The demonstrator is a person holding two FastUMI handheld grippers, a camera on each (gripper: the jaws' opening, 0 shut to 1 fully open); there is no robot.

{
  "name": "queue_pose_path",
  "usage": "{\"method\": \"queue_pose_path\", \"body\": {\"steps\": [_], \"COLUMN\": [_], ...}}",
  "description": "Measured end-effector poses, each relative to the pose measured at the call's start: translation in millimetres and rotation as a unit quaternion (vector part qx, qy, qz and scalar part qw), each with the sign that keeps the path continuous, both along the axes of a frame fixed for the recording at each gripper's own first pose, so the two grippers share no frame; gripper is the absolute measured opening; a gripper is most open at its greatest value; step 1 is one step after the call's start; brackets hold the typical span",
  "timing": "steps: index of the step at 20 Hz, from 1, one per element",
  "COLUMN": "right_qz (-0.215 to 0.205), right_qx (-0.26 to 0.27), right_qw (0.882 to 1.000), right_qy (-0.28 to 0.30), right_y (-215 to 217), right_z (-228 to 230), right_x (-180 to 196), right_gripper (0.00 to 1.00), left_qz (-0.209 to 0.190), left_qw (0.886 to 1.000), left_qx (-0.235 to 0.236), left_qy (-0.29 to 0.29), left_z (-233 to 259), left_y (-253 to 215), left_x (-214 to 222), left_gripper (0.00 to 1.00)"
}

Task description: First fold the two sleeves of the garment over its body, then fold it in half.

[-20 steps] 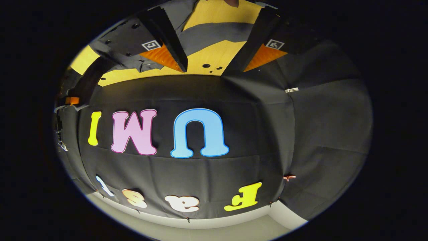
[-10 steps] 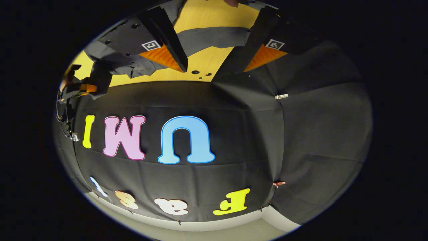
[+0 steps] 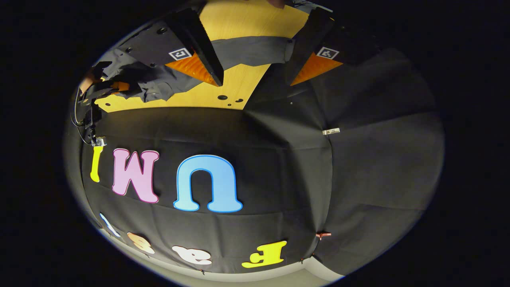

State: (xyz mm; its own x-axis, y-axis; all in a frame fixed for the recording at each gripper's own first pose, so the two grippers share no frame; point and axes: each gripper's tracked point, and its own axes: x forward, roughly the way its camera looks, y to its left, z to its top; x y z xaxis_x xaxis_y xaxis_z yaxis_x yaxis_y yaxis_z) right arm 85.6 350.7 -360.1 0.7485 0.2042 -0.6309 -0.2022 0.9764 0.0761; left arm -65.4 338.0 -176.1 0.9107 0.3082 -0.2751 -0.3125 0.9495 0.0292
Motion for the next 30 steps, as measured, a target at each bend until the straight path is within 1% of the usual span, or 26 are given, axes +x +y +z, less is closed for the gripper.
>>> {"method": "queue_pose_path", "body": {"steps": [1,2,3,4,5,6,7,10,11,13,14,15,16,17,18,20,21,22,25,27,30], "right_qz": [0.002,0.002,0.001,0.001,0.002,0.005,0.009,0.026,0.03,0.038,0.043,0.05,0.056,0.064,0.074,0.094,0.096,0.095,0.081,0.063,0.026], "right_qx": [-0.005,-0.011,-0.015,-0.017,-0.015,-0.015,-0.013,-0.002,0.0,0.006,0.015,0.027,0.037,0.048,0.061,0.082,0.09,0.098,0.101,0.084,0.08], "right_qw": [1.0,1.0,0.999,0.999,0.999,0.999,0.998,0.997,0.996,0.995,0.994,0.993,0.992,0.99,0.988,0.984,0.983,0.983,0.986,0.99,0.992], "right_qy": [0.01,0.02,0.03,0.038,0.045,0.052,0.057,0.075,0.079,0.089,0.095,0.1,0.107,0.113,0.118,0.124,0.124,0.123,0.106,0.096,0.093], "right_y": [5.1,8.4,12.0,15.4,20.3,23.9,28.1,44.0,46.8,56.2,62.9,70.8,77.0,83.6,90.7,100.2,100.0,97.1,73.8,42.6,-1.2], "right_z": [-9.4,-18.8,-26.0,-32.0,-37.1,-39.9,-42.2,-48.4,-50.9,-55.2,-55.3,-55.1,-55.4,-53.7,-50.7,-41.8,-36.9,-29.5,-13.0,-9.4,-3.9], "right_x": [-1.7,-3.2,-6.8,-8.9,-11.8,-14.6,-16.4,-27.6,-30.3,-36.7,-42.4,-47.6,-53.6,-59.5,-64.9,-74.9,-77.6,-79.6,-80.5,-80.3,-83.1], "right_gripper": [0.08,0.11,0.21,0.14,0.15,0.19,0.2,0.33,0.42,0.46,0.51,0.49,0.65,0.68,0.74,0.83,0.86,0.92,0.92,0.92,0.92], "left_qz": [0.004,0.007,0.011,0.014,0.018,0.021,0.023,0.031,0.032,0.034,0.033,0.031,0.029,0.028,0.027,0.026,0.031,0.033,0.039,0.039,0.039], "left_qw": [1.0,1.0,1.0,1.0,1.0,1.0,0.999,0.999,0.998,0.998,0.997,0.997,0.997,0.996,0.995,0.993,0.992,0.991,0.985,0.982,0.976], "left_qx": [-0.001,-0.002,-0.001,0.0,0.002,0.003,0.002,0.001,0.002,0.001,0.0,-0.002,-0.004,-0.004,-0.005,-0.007,-0.007,-0.008,-0.006,-0.01,-0.021], "left_qy": [0.002,0.005,0.008,0.012,0.016,0.019,0.024,0.04,0.047,0.06,0.066,0.071,0.078,0.084,0.092,0.112,0.122,0.132,0.165,0.187,0.214], "left_z": [-6.8,-14.5,-20.5,-27.5,-33.5,-41.2,-48.8,-75.4,-84.1,-101.5,-110.0,-118.6,-127.2,-137.8,-147.5,-165.0,-174.8,-183.4,-212.2,-230.4,-252.8], "left_y": [6.1,13.2,20.5,26.6,32.8,38.5,43.4,56.1,60.4,66.3,68.0,69.0,69.8,70.2,70.7,71.1,72.3,73.4,77.7,79.4,82.6], "left_x": [2.9,3.1,4.5,5.2,6.3,7.0,9.3,13.3,15.4,17.6,20.4,22.6,25.9,28.8,32.6,37.1,37.0,38.8,40.4,40.9,44.2], "left_gripper": [0.98,0.98,0.98,0.98,0.98,0.98,0.98,0.98,0.98,0.98,0.98,0.98,0.99,0.98,0.98,0.98,0.98,0.98,0.98,0.98,0.98]}}
